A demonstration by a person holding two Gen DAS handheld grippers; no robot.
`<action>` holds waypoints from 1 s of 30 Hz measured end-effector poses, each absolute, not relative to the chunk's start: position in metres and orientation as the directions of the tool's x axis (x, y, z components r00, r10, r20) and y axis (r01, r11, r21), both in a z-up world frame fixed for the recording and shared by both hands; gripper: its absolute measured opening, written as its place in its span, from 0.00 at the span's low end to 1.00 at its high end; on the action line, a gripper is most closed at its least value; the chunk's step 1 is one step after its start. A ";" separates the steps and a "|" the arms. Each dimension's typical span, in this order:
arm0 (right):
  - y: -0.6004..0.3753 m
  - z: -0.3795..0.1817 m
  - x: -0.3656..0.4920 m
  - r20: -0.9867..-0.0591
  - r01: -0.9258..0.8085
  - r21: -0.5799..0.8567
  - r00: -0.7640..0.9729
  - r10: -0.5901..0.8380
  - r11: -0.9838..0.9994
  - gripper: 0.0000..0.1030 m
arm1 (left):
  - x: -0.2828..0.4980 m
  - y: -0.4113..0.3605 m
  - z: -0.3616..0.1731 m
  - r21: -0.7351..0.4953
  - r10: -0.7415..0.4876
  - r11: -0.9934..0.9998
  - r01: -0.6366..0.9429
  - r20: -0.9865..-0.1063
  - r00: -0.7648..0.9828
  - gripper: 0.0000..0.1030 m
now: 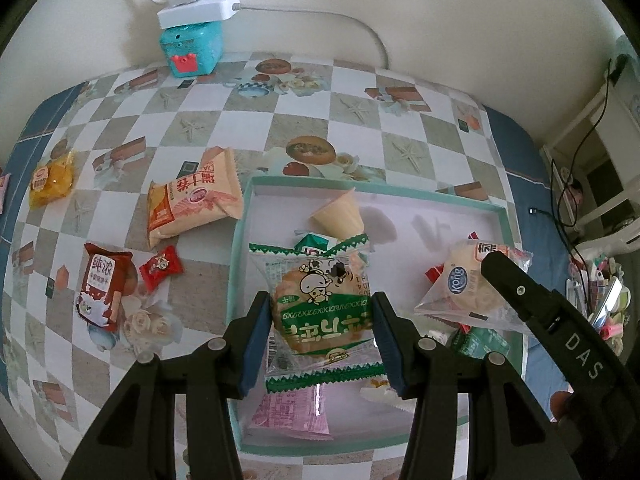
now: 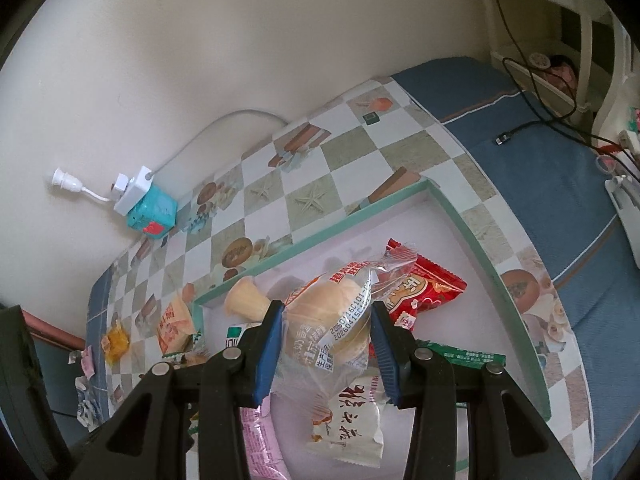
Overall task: Organize snacks
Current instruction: 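Open both grippers to release the bun bags in the tray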
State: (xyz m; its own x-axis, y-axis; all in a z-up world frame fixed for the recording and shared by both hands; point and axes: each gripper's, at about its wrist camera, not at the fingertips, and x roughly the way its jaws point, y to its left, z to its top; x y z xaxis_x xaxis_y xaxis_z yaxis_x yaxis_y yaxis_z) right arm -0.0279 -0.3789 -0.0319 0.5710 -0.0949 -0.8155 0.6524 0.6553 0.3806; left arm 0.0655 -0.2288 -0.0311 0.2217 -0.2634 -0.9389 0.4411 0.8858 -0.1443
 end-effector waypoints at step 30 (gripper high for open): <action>-0.375 -0.043 -0.019 -0.873 0.701 0.257 0.464 -0.152 0.665 0.80 | 0.093 -0.190 -0.054 -0.097 -0.157 0.958 0.269 -0.964 0.213 0.83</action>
